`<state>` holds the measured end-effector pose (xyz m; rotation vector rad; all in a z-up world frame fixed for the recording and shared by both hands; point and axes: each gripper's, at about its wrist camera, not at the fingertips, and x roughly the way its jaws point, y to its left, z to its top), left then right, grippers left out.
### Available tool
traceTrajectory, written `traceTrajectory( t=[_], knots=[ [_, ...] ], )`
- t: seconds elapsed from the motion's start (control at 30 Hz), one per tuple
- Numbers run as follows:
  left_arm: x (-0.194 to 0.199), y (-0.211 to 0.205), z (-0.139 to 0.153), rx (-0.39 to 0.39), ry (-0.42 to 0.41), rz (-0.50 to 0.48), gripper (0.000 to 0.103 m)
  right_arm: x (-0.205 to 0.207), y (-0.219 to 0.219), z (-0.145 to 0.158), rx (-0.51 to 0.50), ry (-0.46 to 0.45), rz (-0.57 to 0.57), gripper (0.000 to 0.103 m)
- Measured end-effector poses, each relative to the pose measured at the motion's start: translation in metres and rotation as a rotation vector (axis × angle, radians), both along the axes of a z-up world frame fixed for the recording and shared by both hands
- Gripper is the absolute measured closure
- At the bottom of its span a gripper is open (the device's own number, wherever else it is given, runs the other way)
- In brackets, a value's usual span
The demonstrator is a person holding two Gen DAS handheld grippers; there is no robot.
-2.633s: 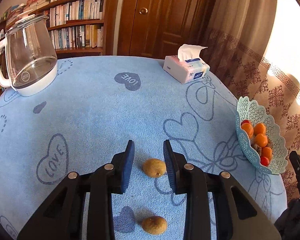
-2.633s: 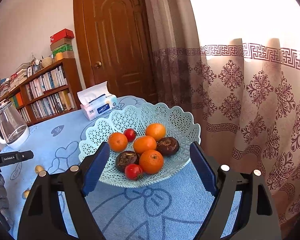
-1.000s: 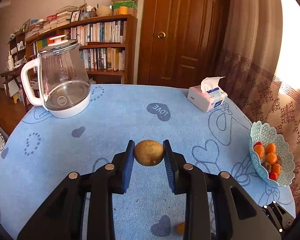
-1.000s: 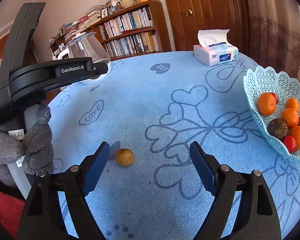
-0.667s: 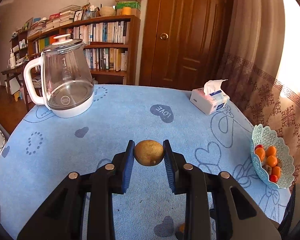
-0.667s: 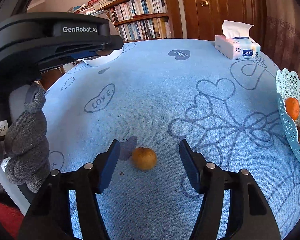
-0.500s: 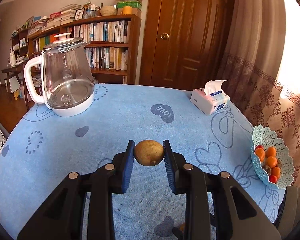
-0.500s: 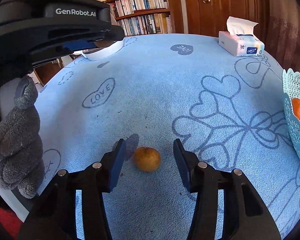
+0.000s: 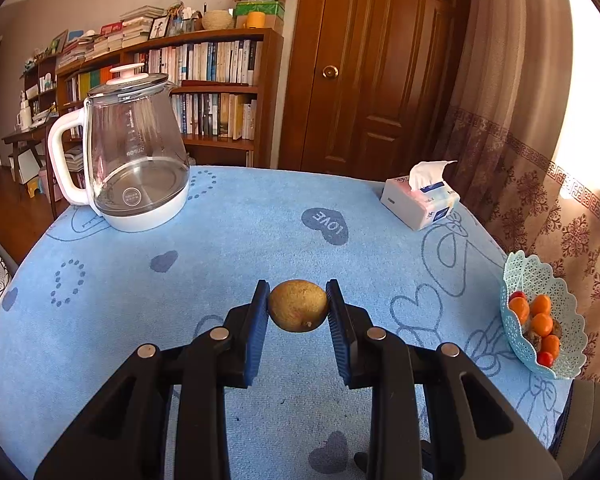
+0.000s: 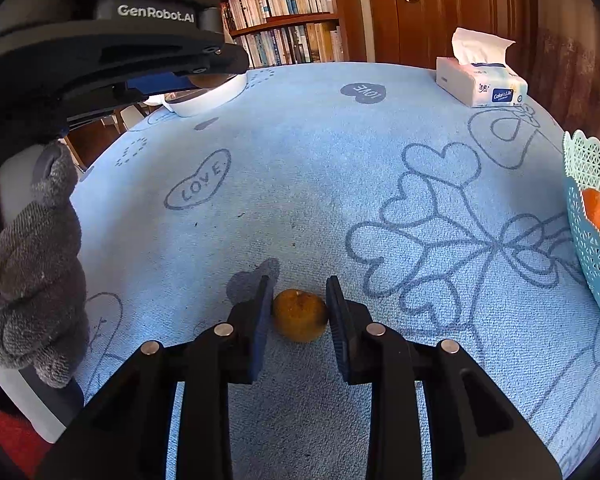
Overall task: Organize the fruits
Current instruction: 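Grasp another small yellow-brown fruit with the right tool while the left tool holds its fruit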
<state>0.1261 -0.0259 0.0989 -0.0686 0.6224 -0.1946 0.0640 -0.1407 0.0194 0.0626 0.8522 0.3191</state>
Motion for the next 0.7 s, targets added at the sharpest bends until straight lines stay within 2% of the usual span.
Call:
traceTrajectory(
  t=[0.37, 0.7],
  knots=[
    [-0.001, 0.002, 0.001, -0.009, -0.002, -0.001, 0.074, -0.019, 0.000, 0.010, 0.009, -0.036, 0.000, 0.075],
    [-0.004, 0.001, 0.003, -0.015, -0.006, -0.010, 0.074, -0.028, -0.031, 0.039, 0.032, -0.101, -0.086, 0.075]
  ],
)
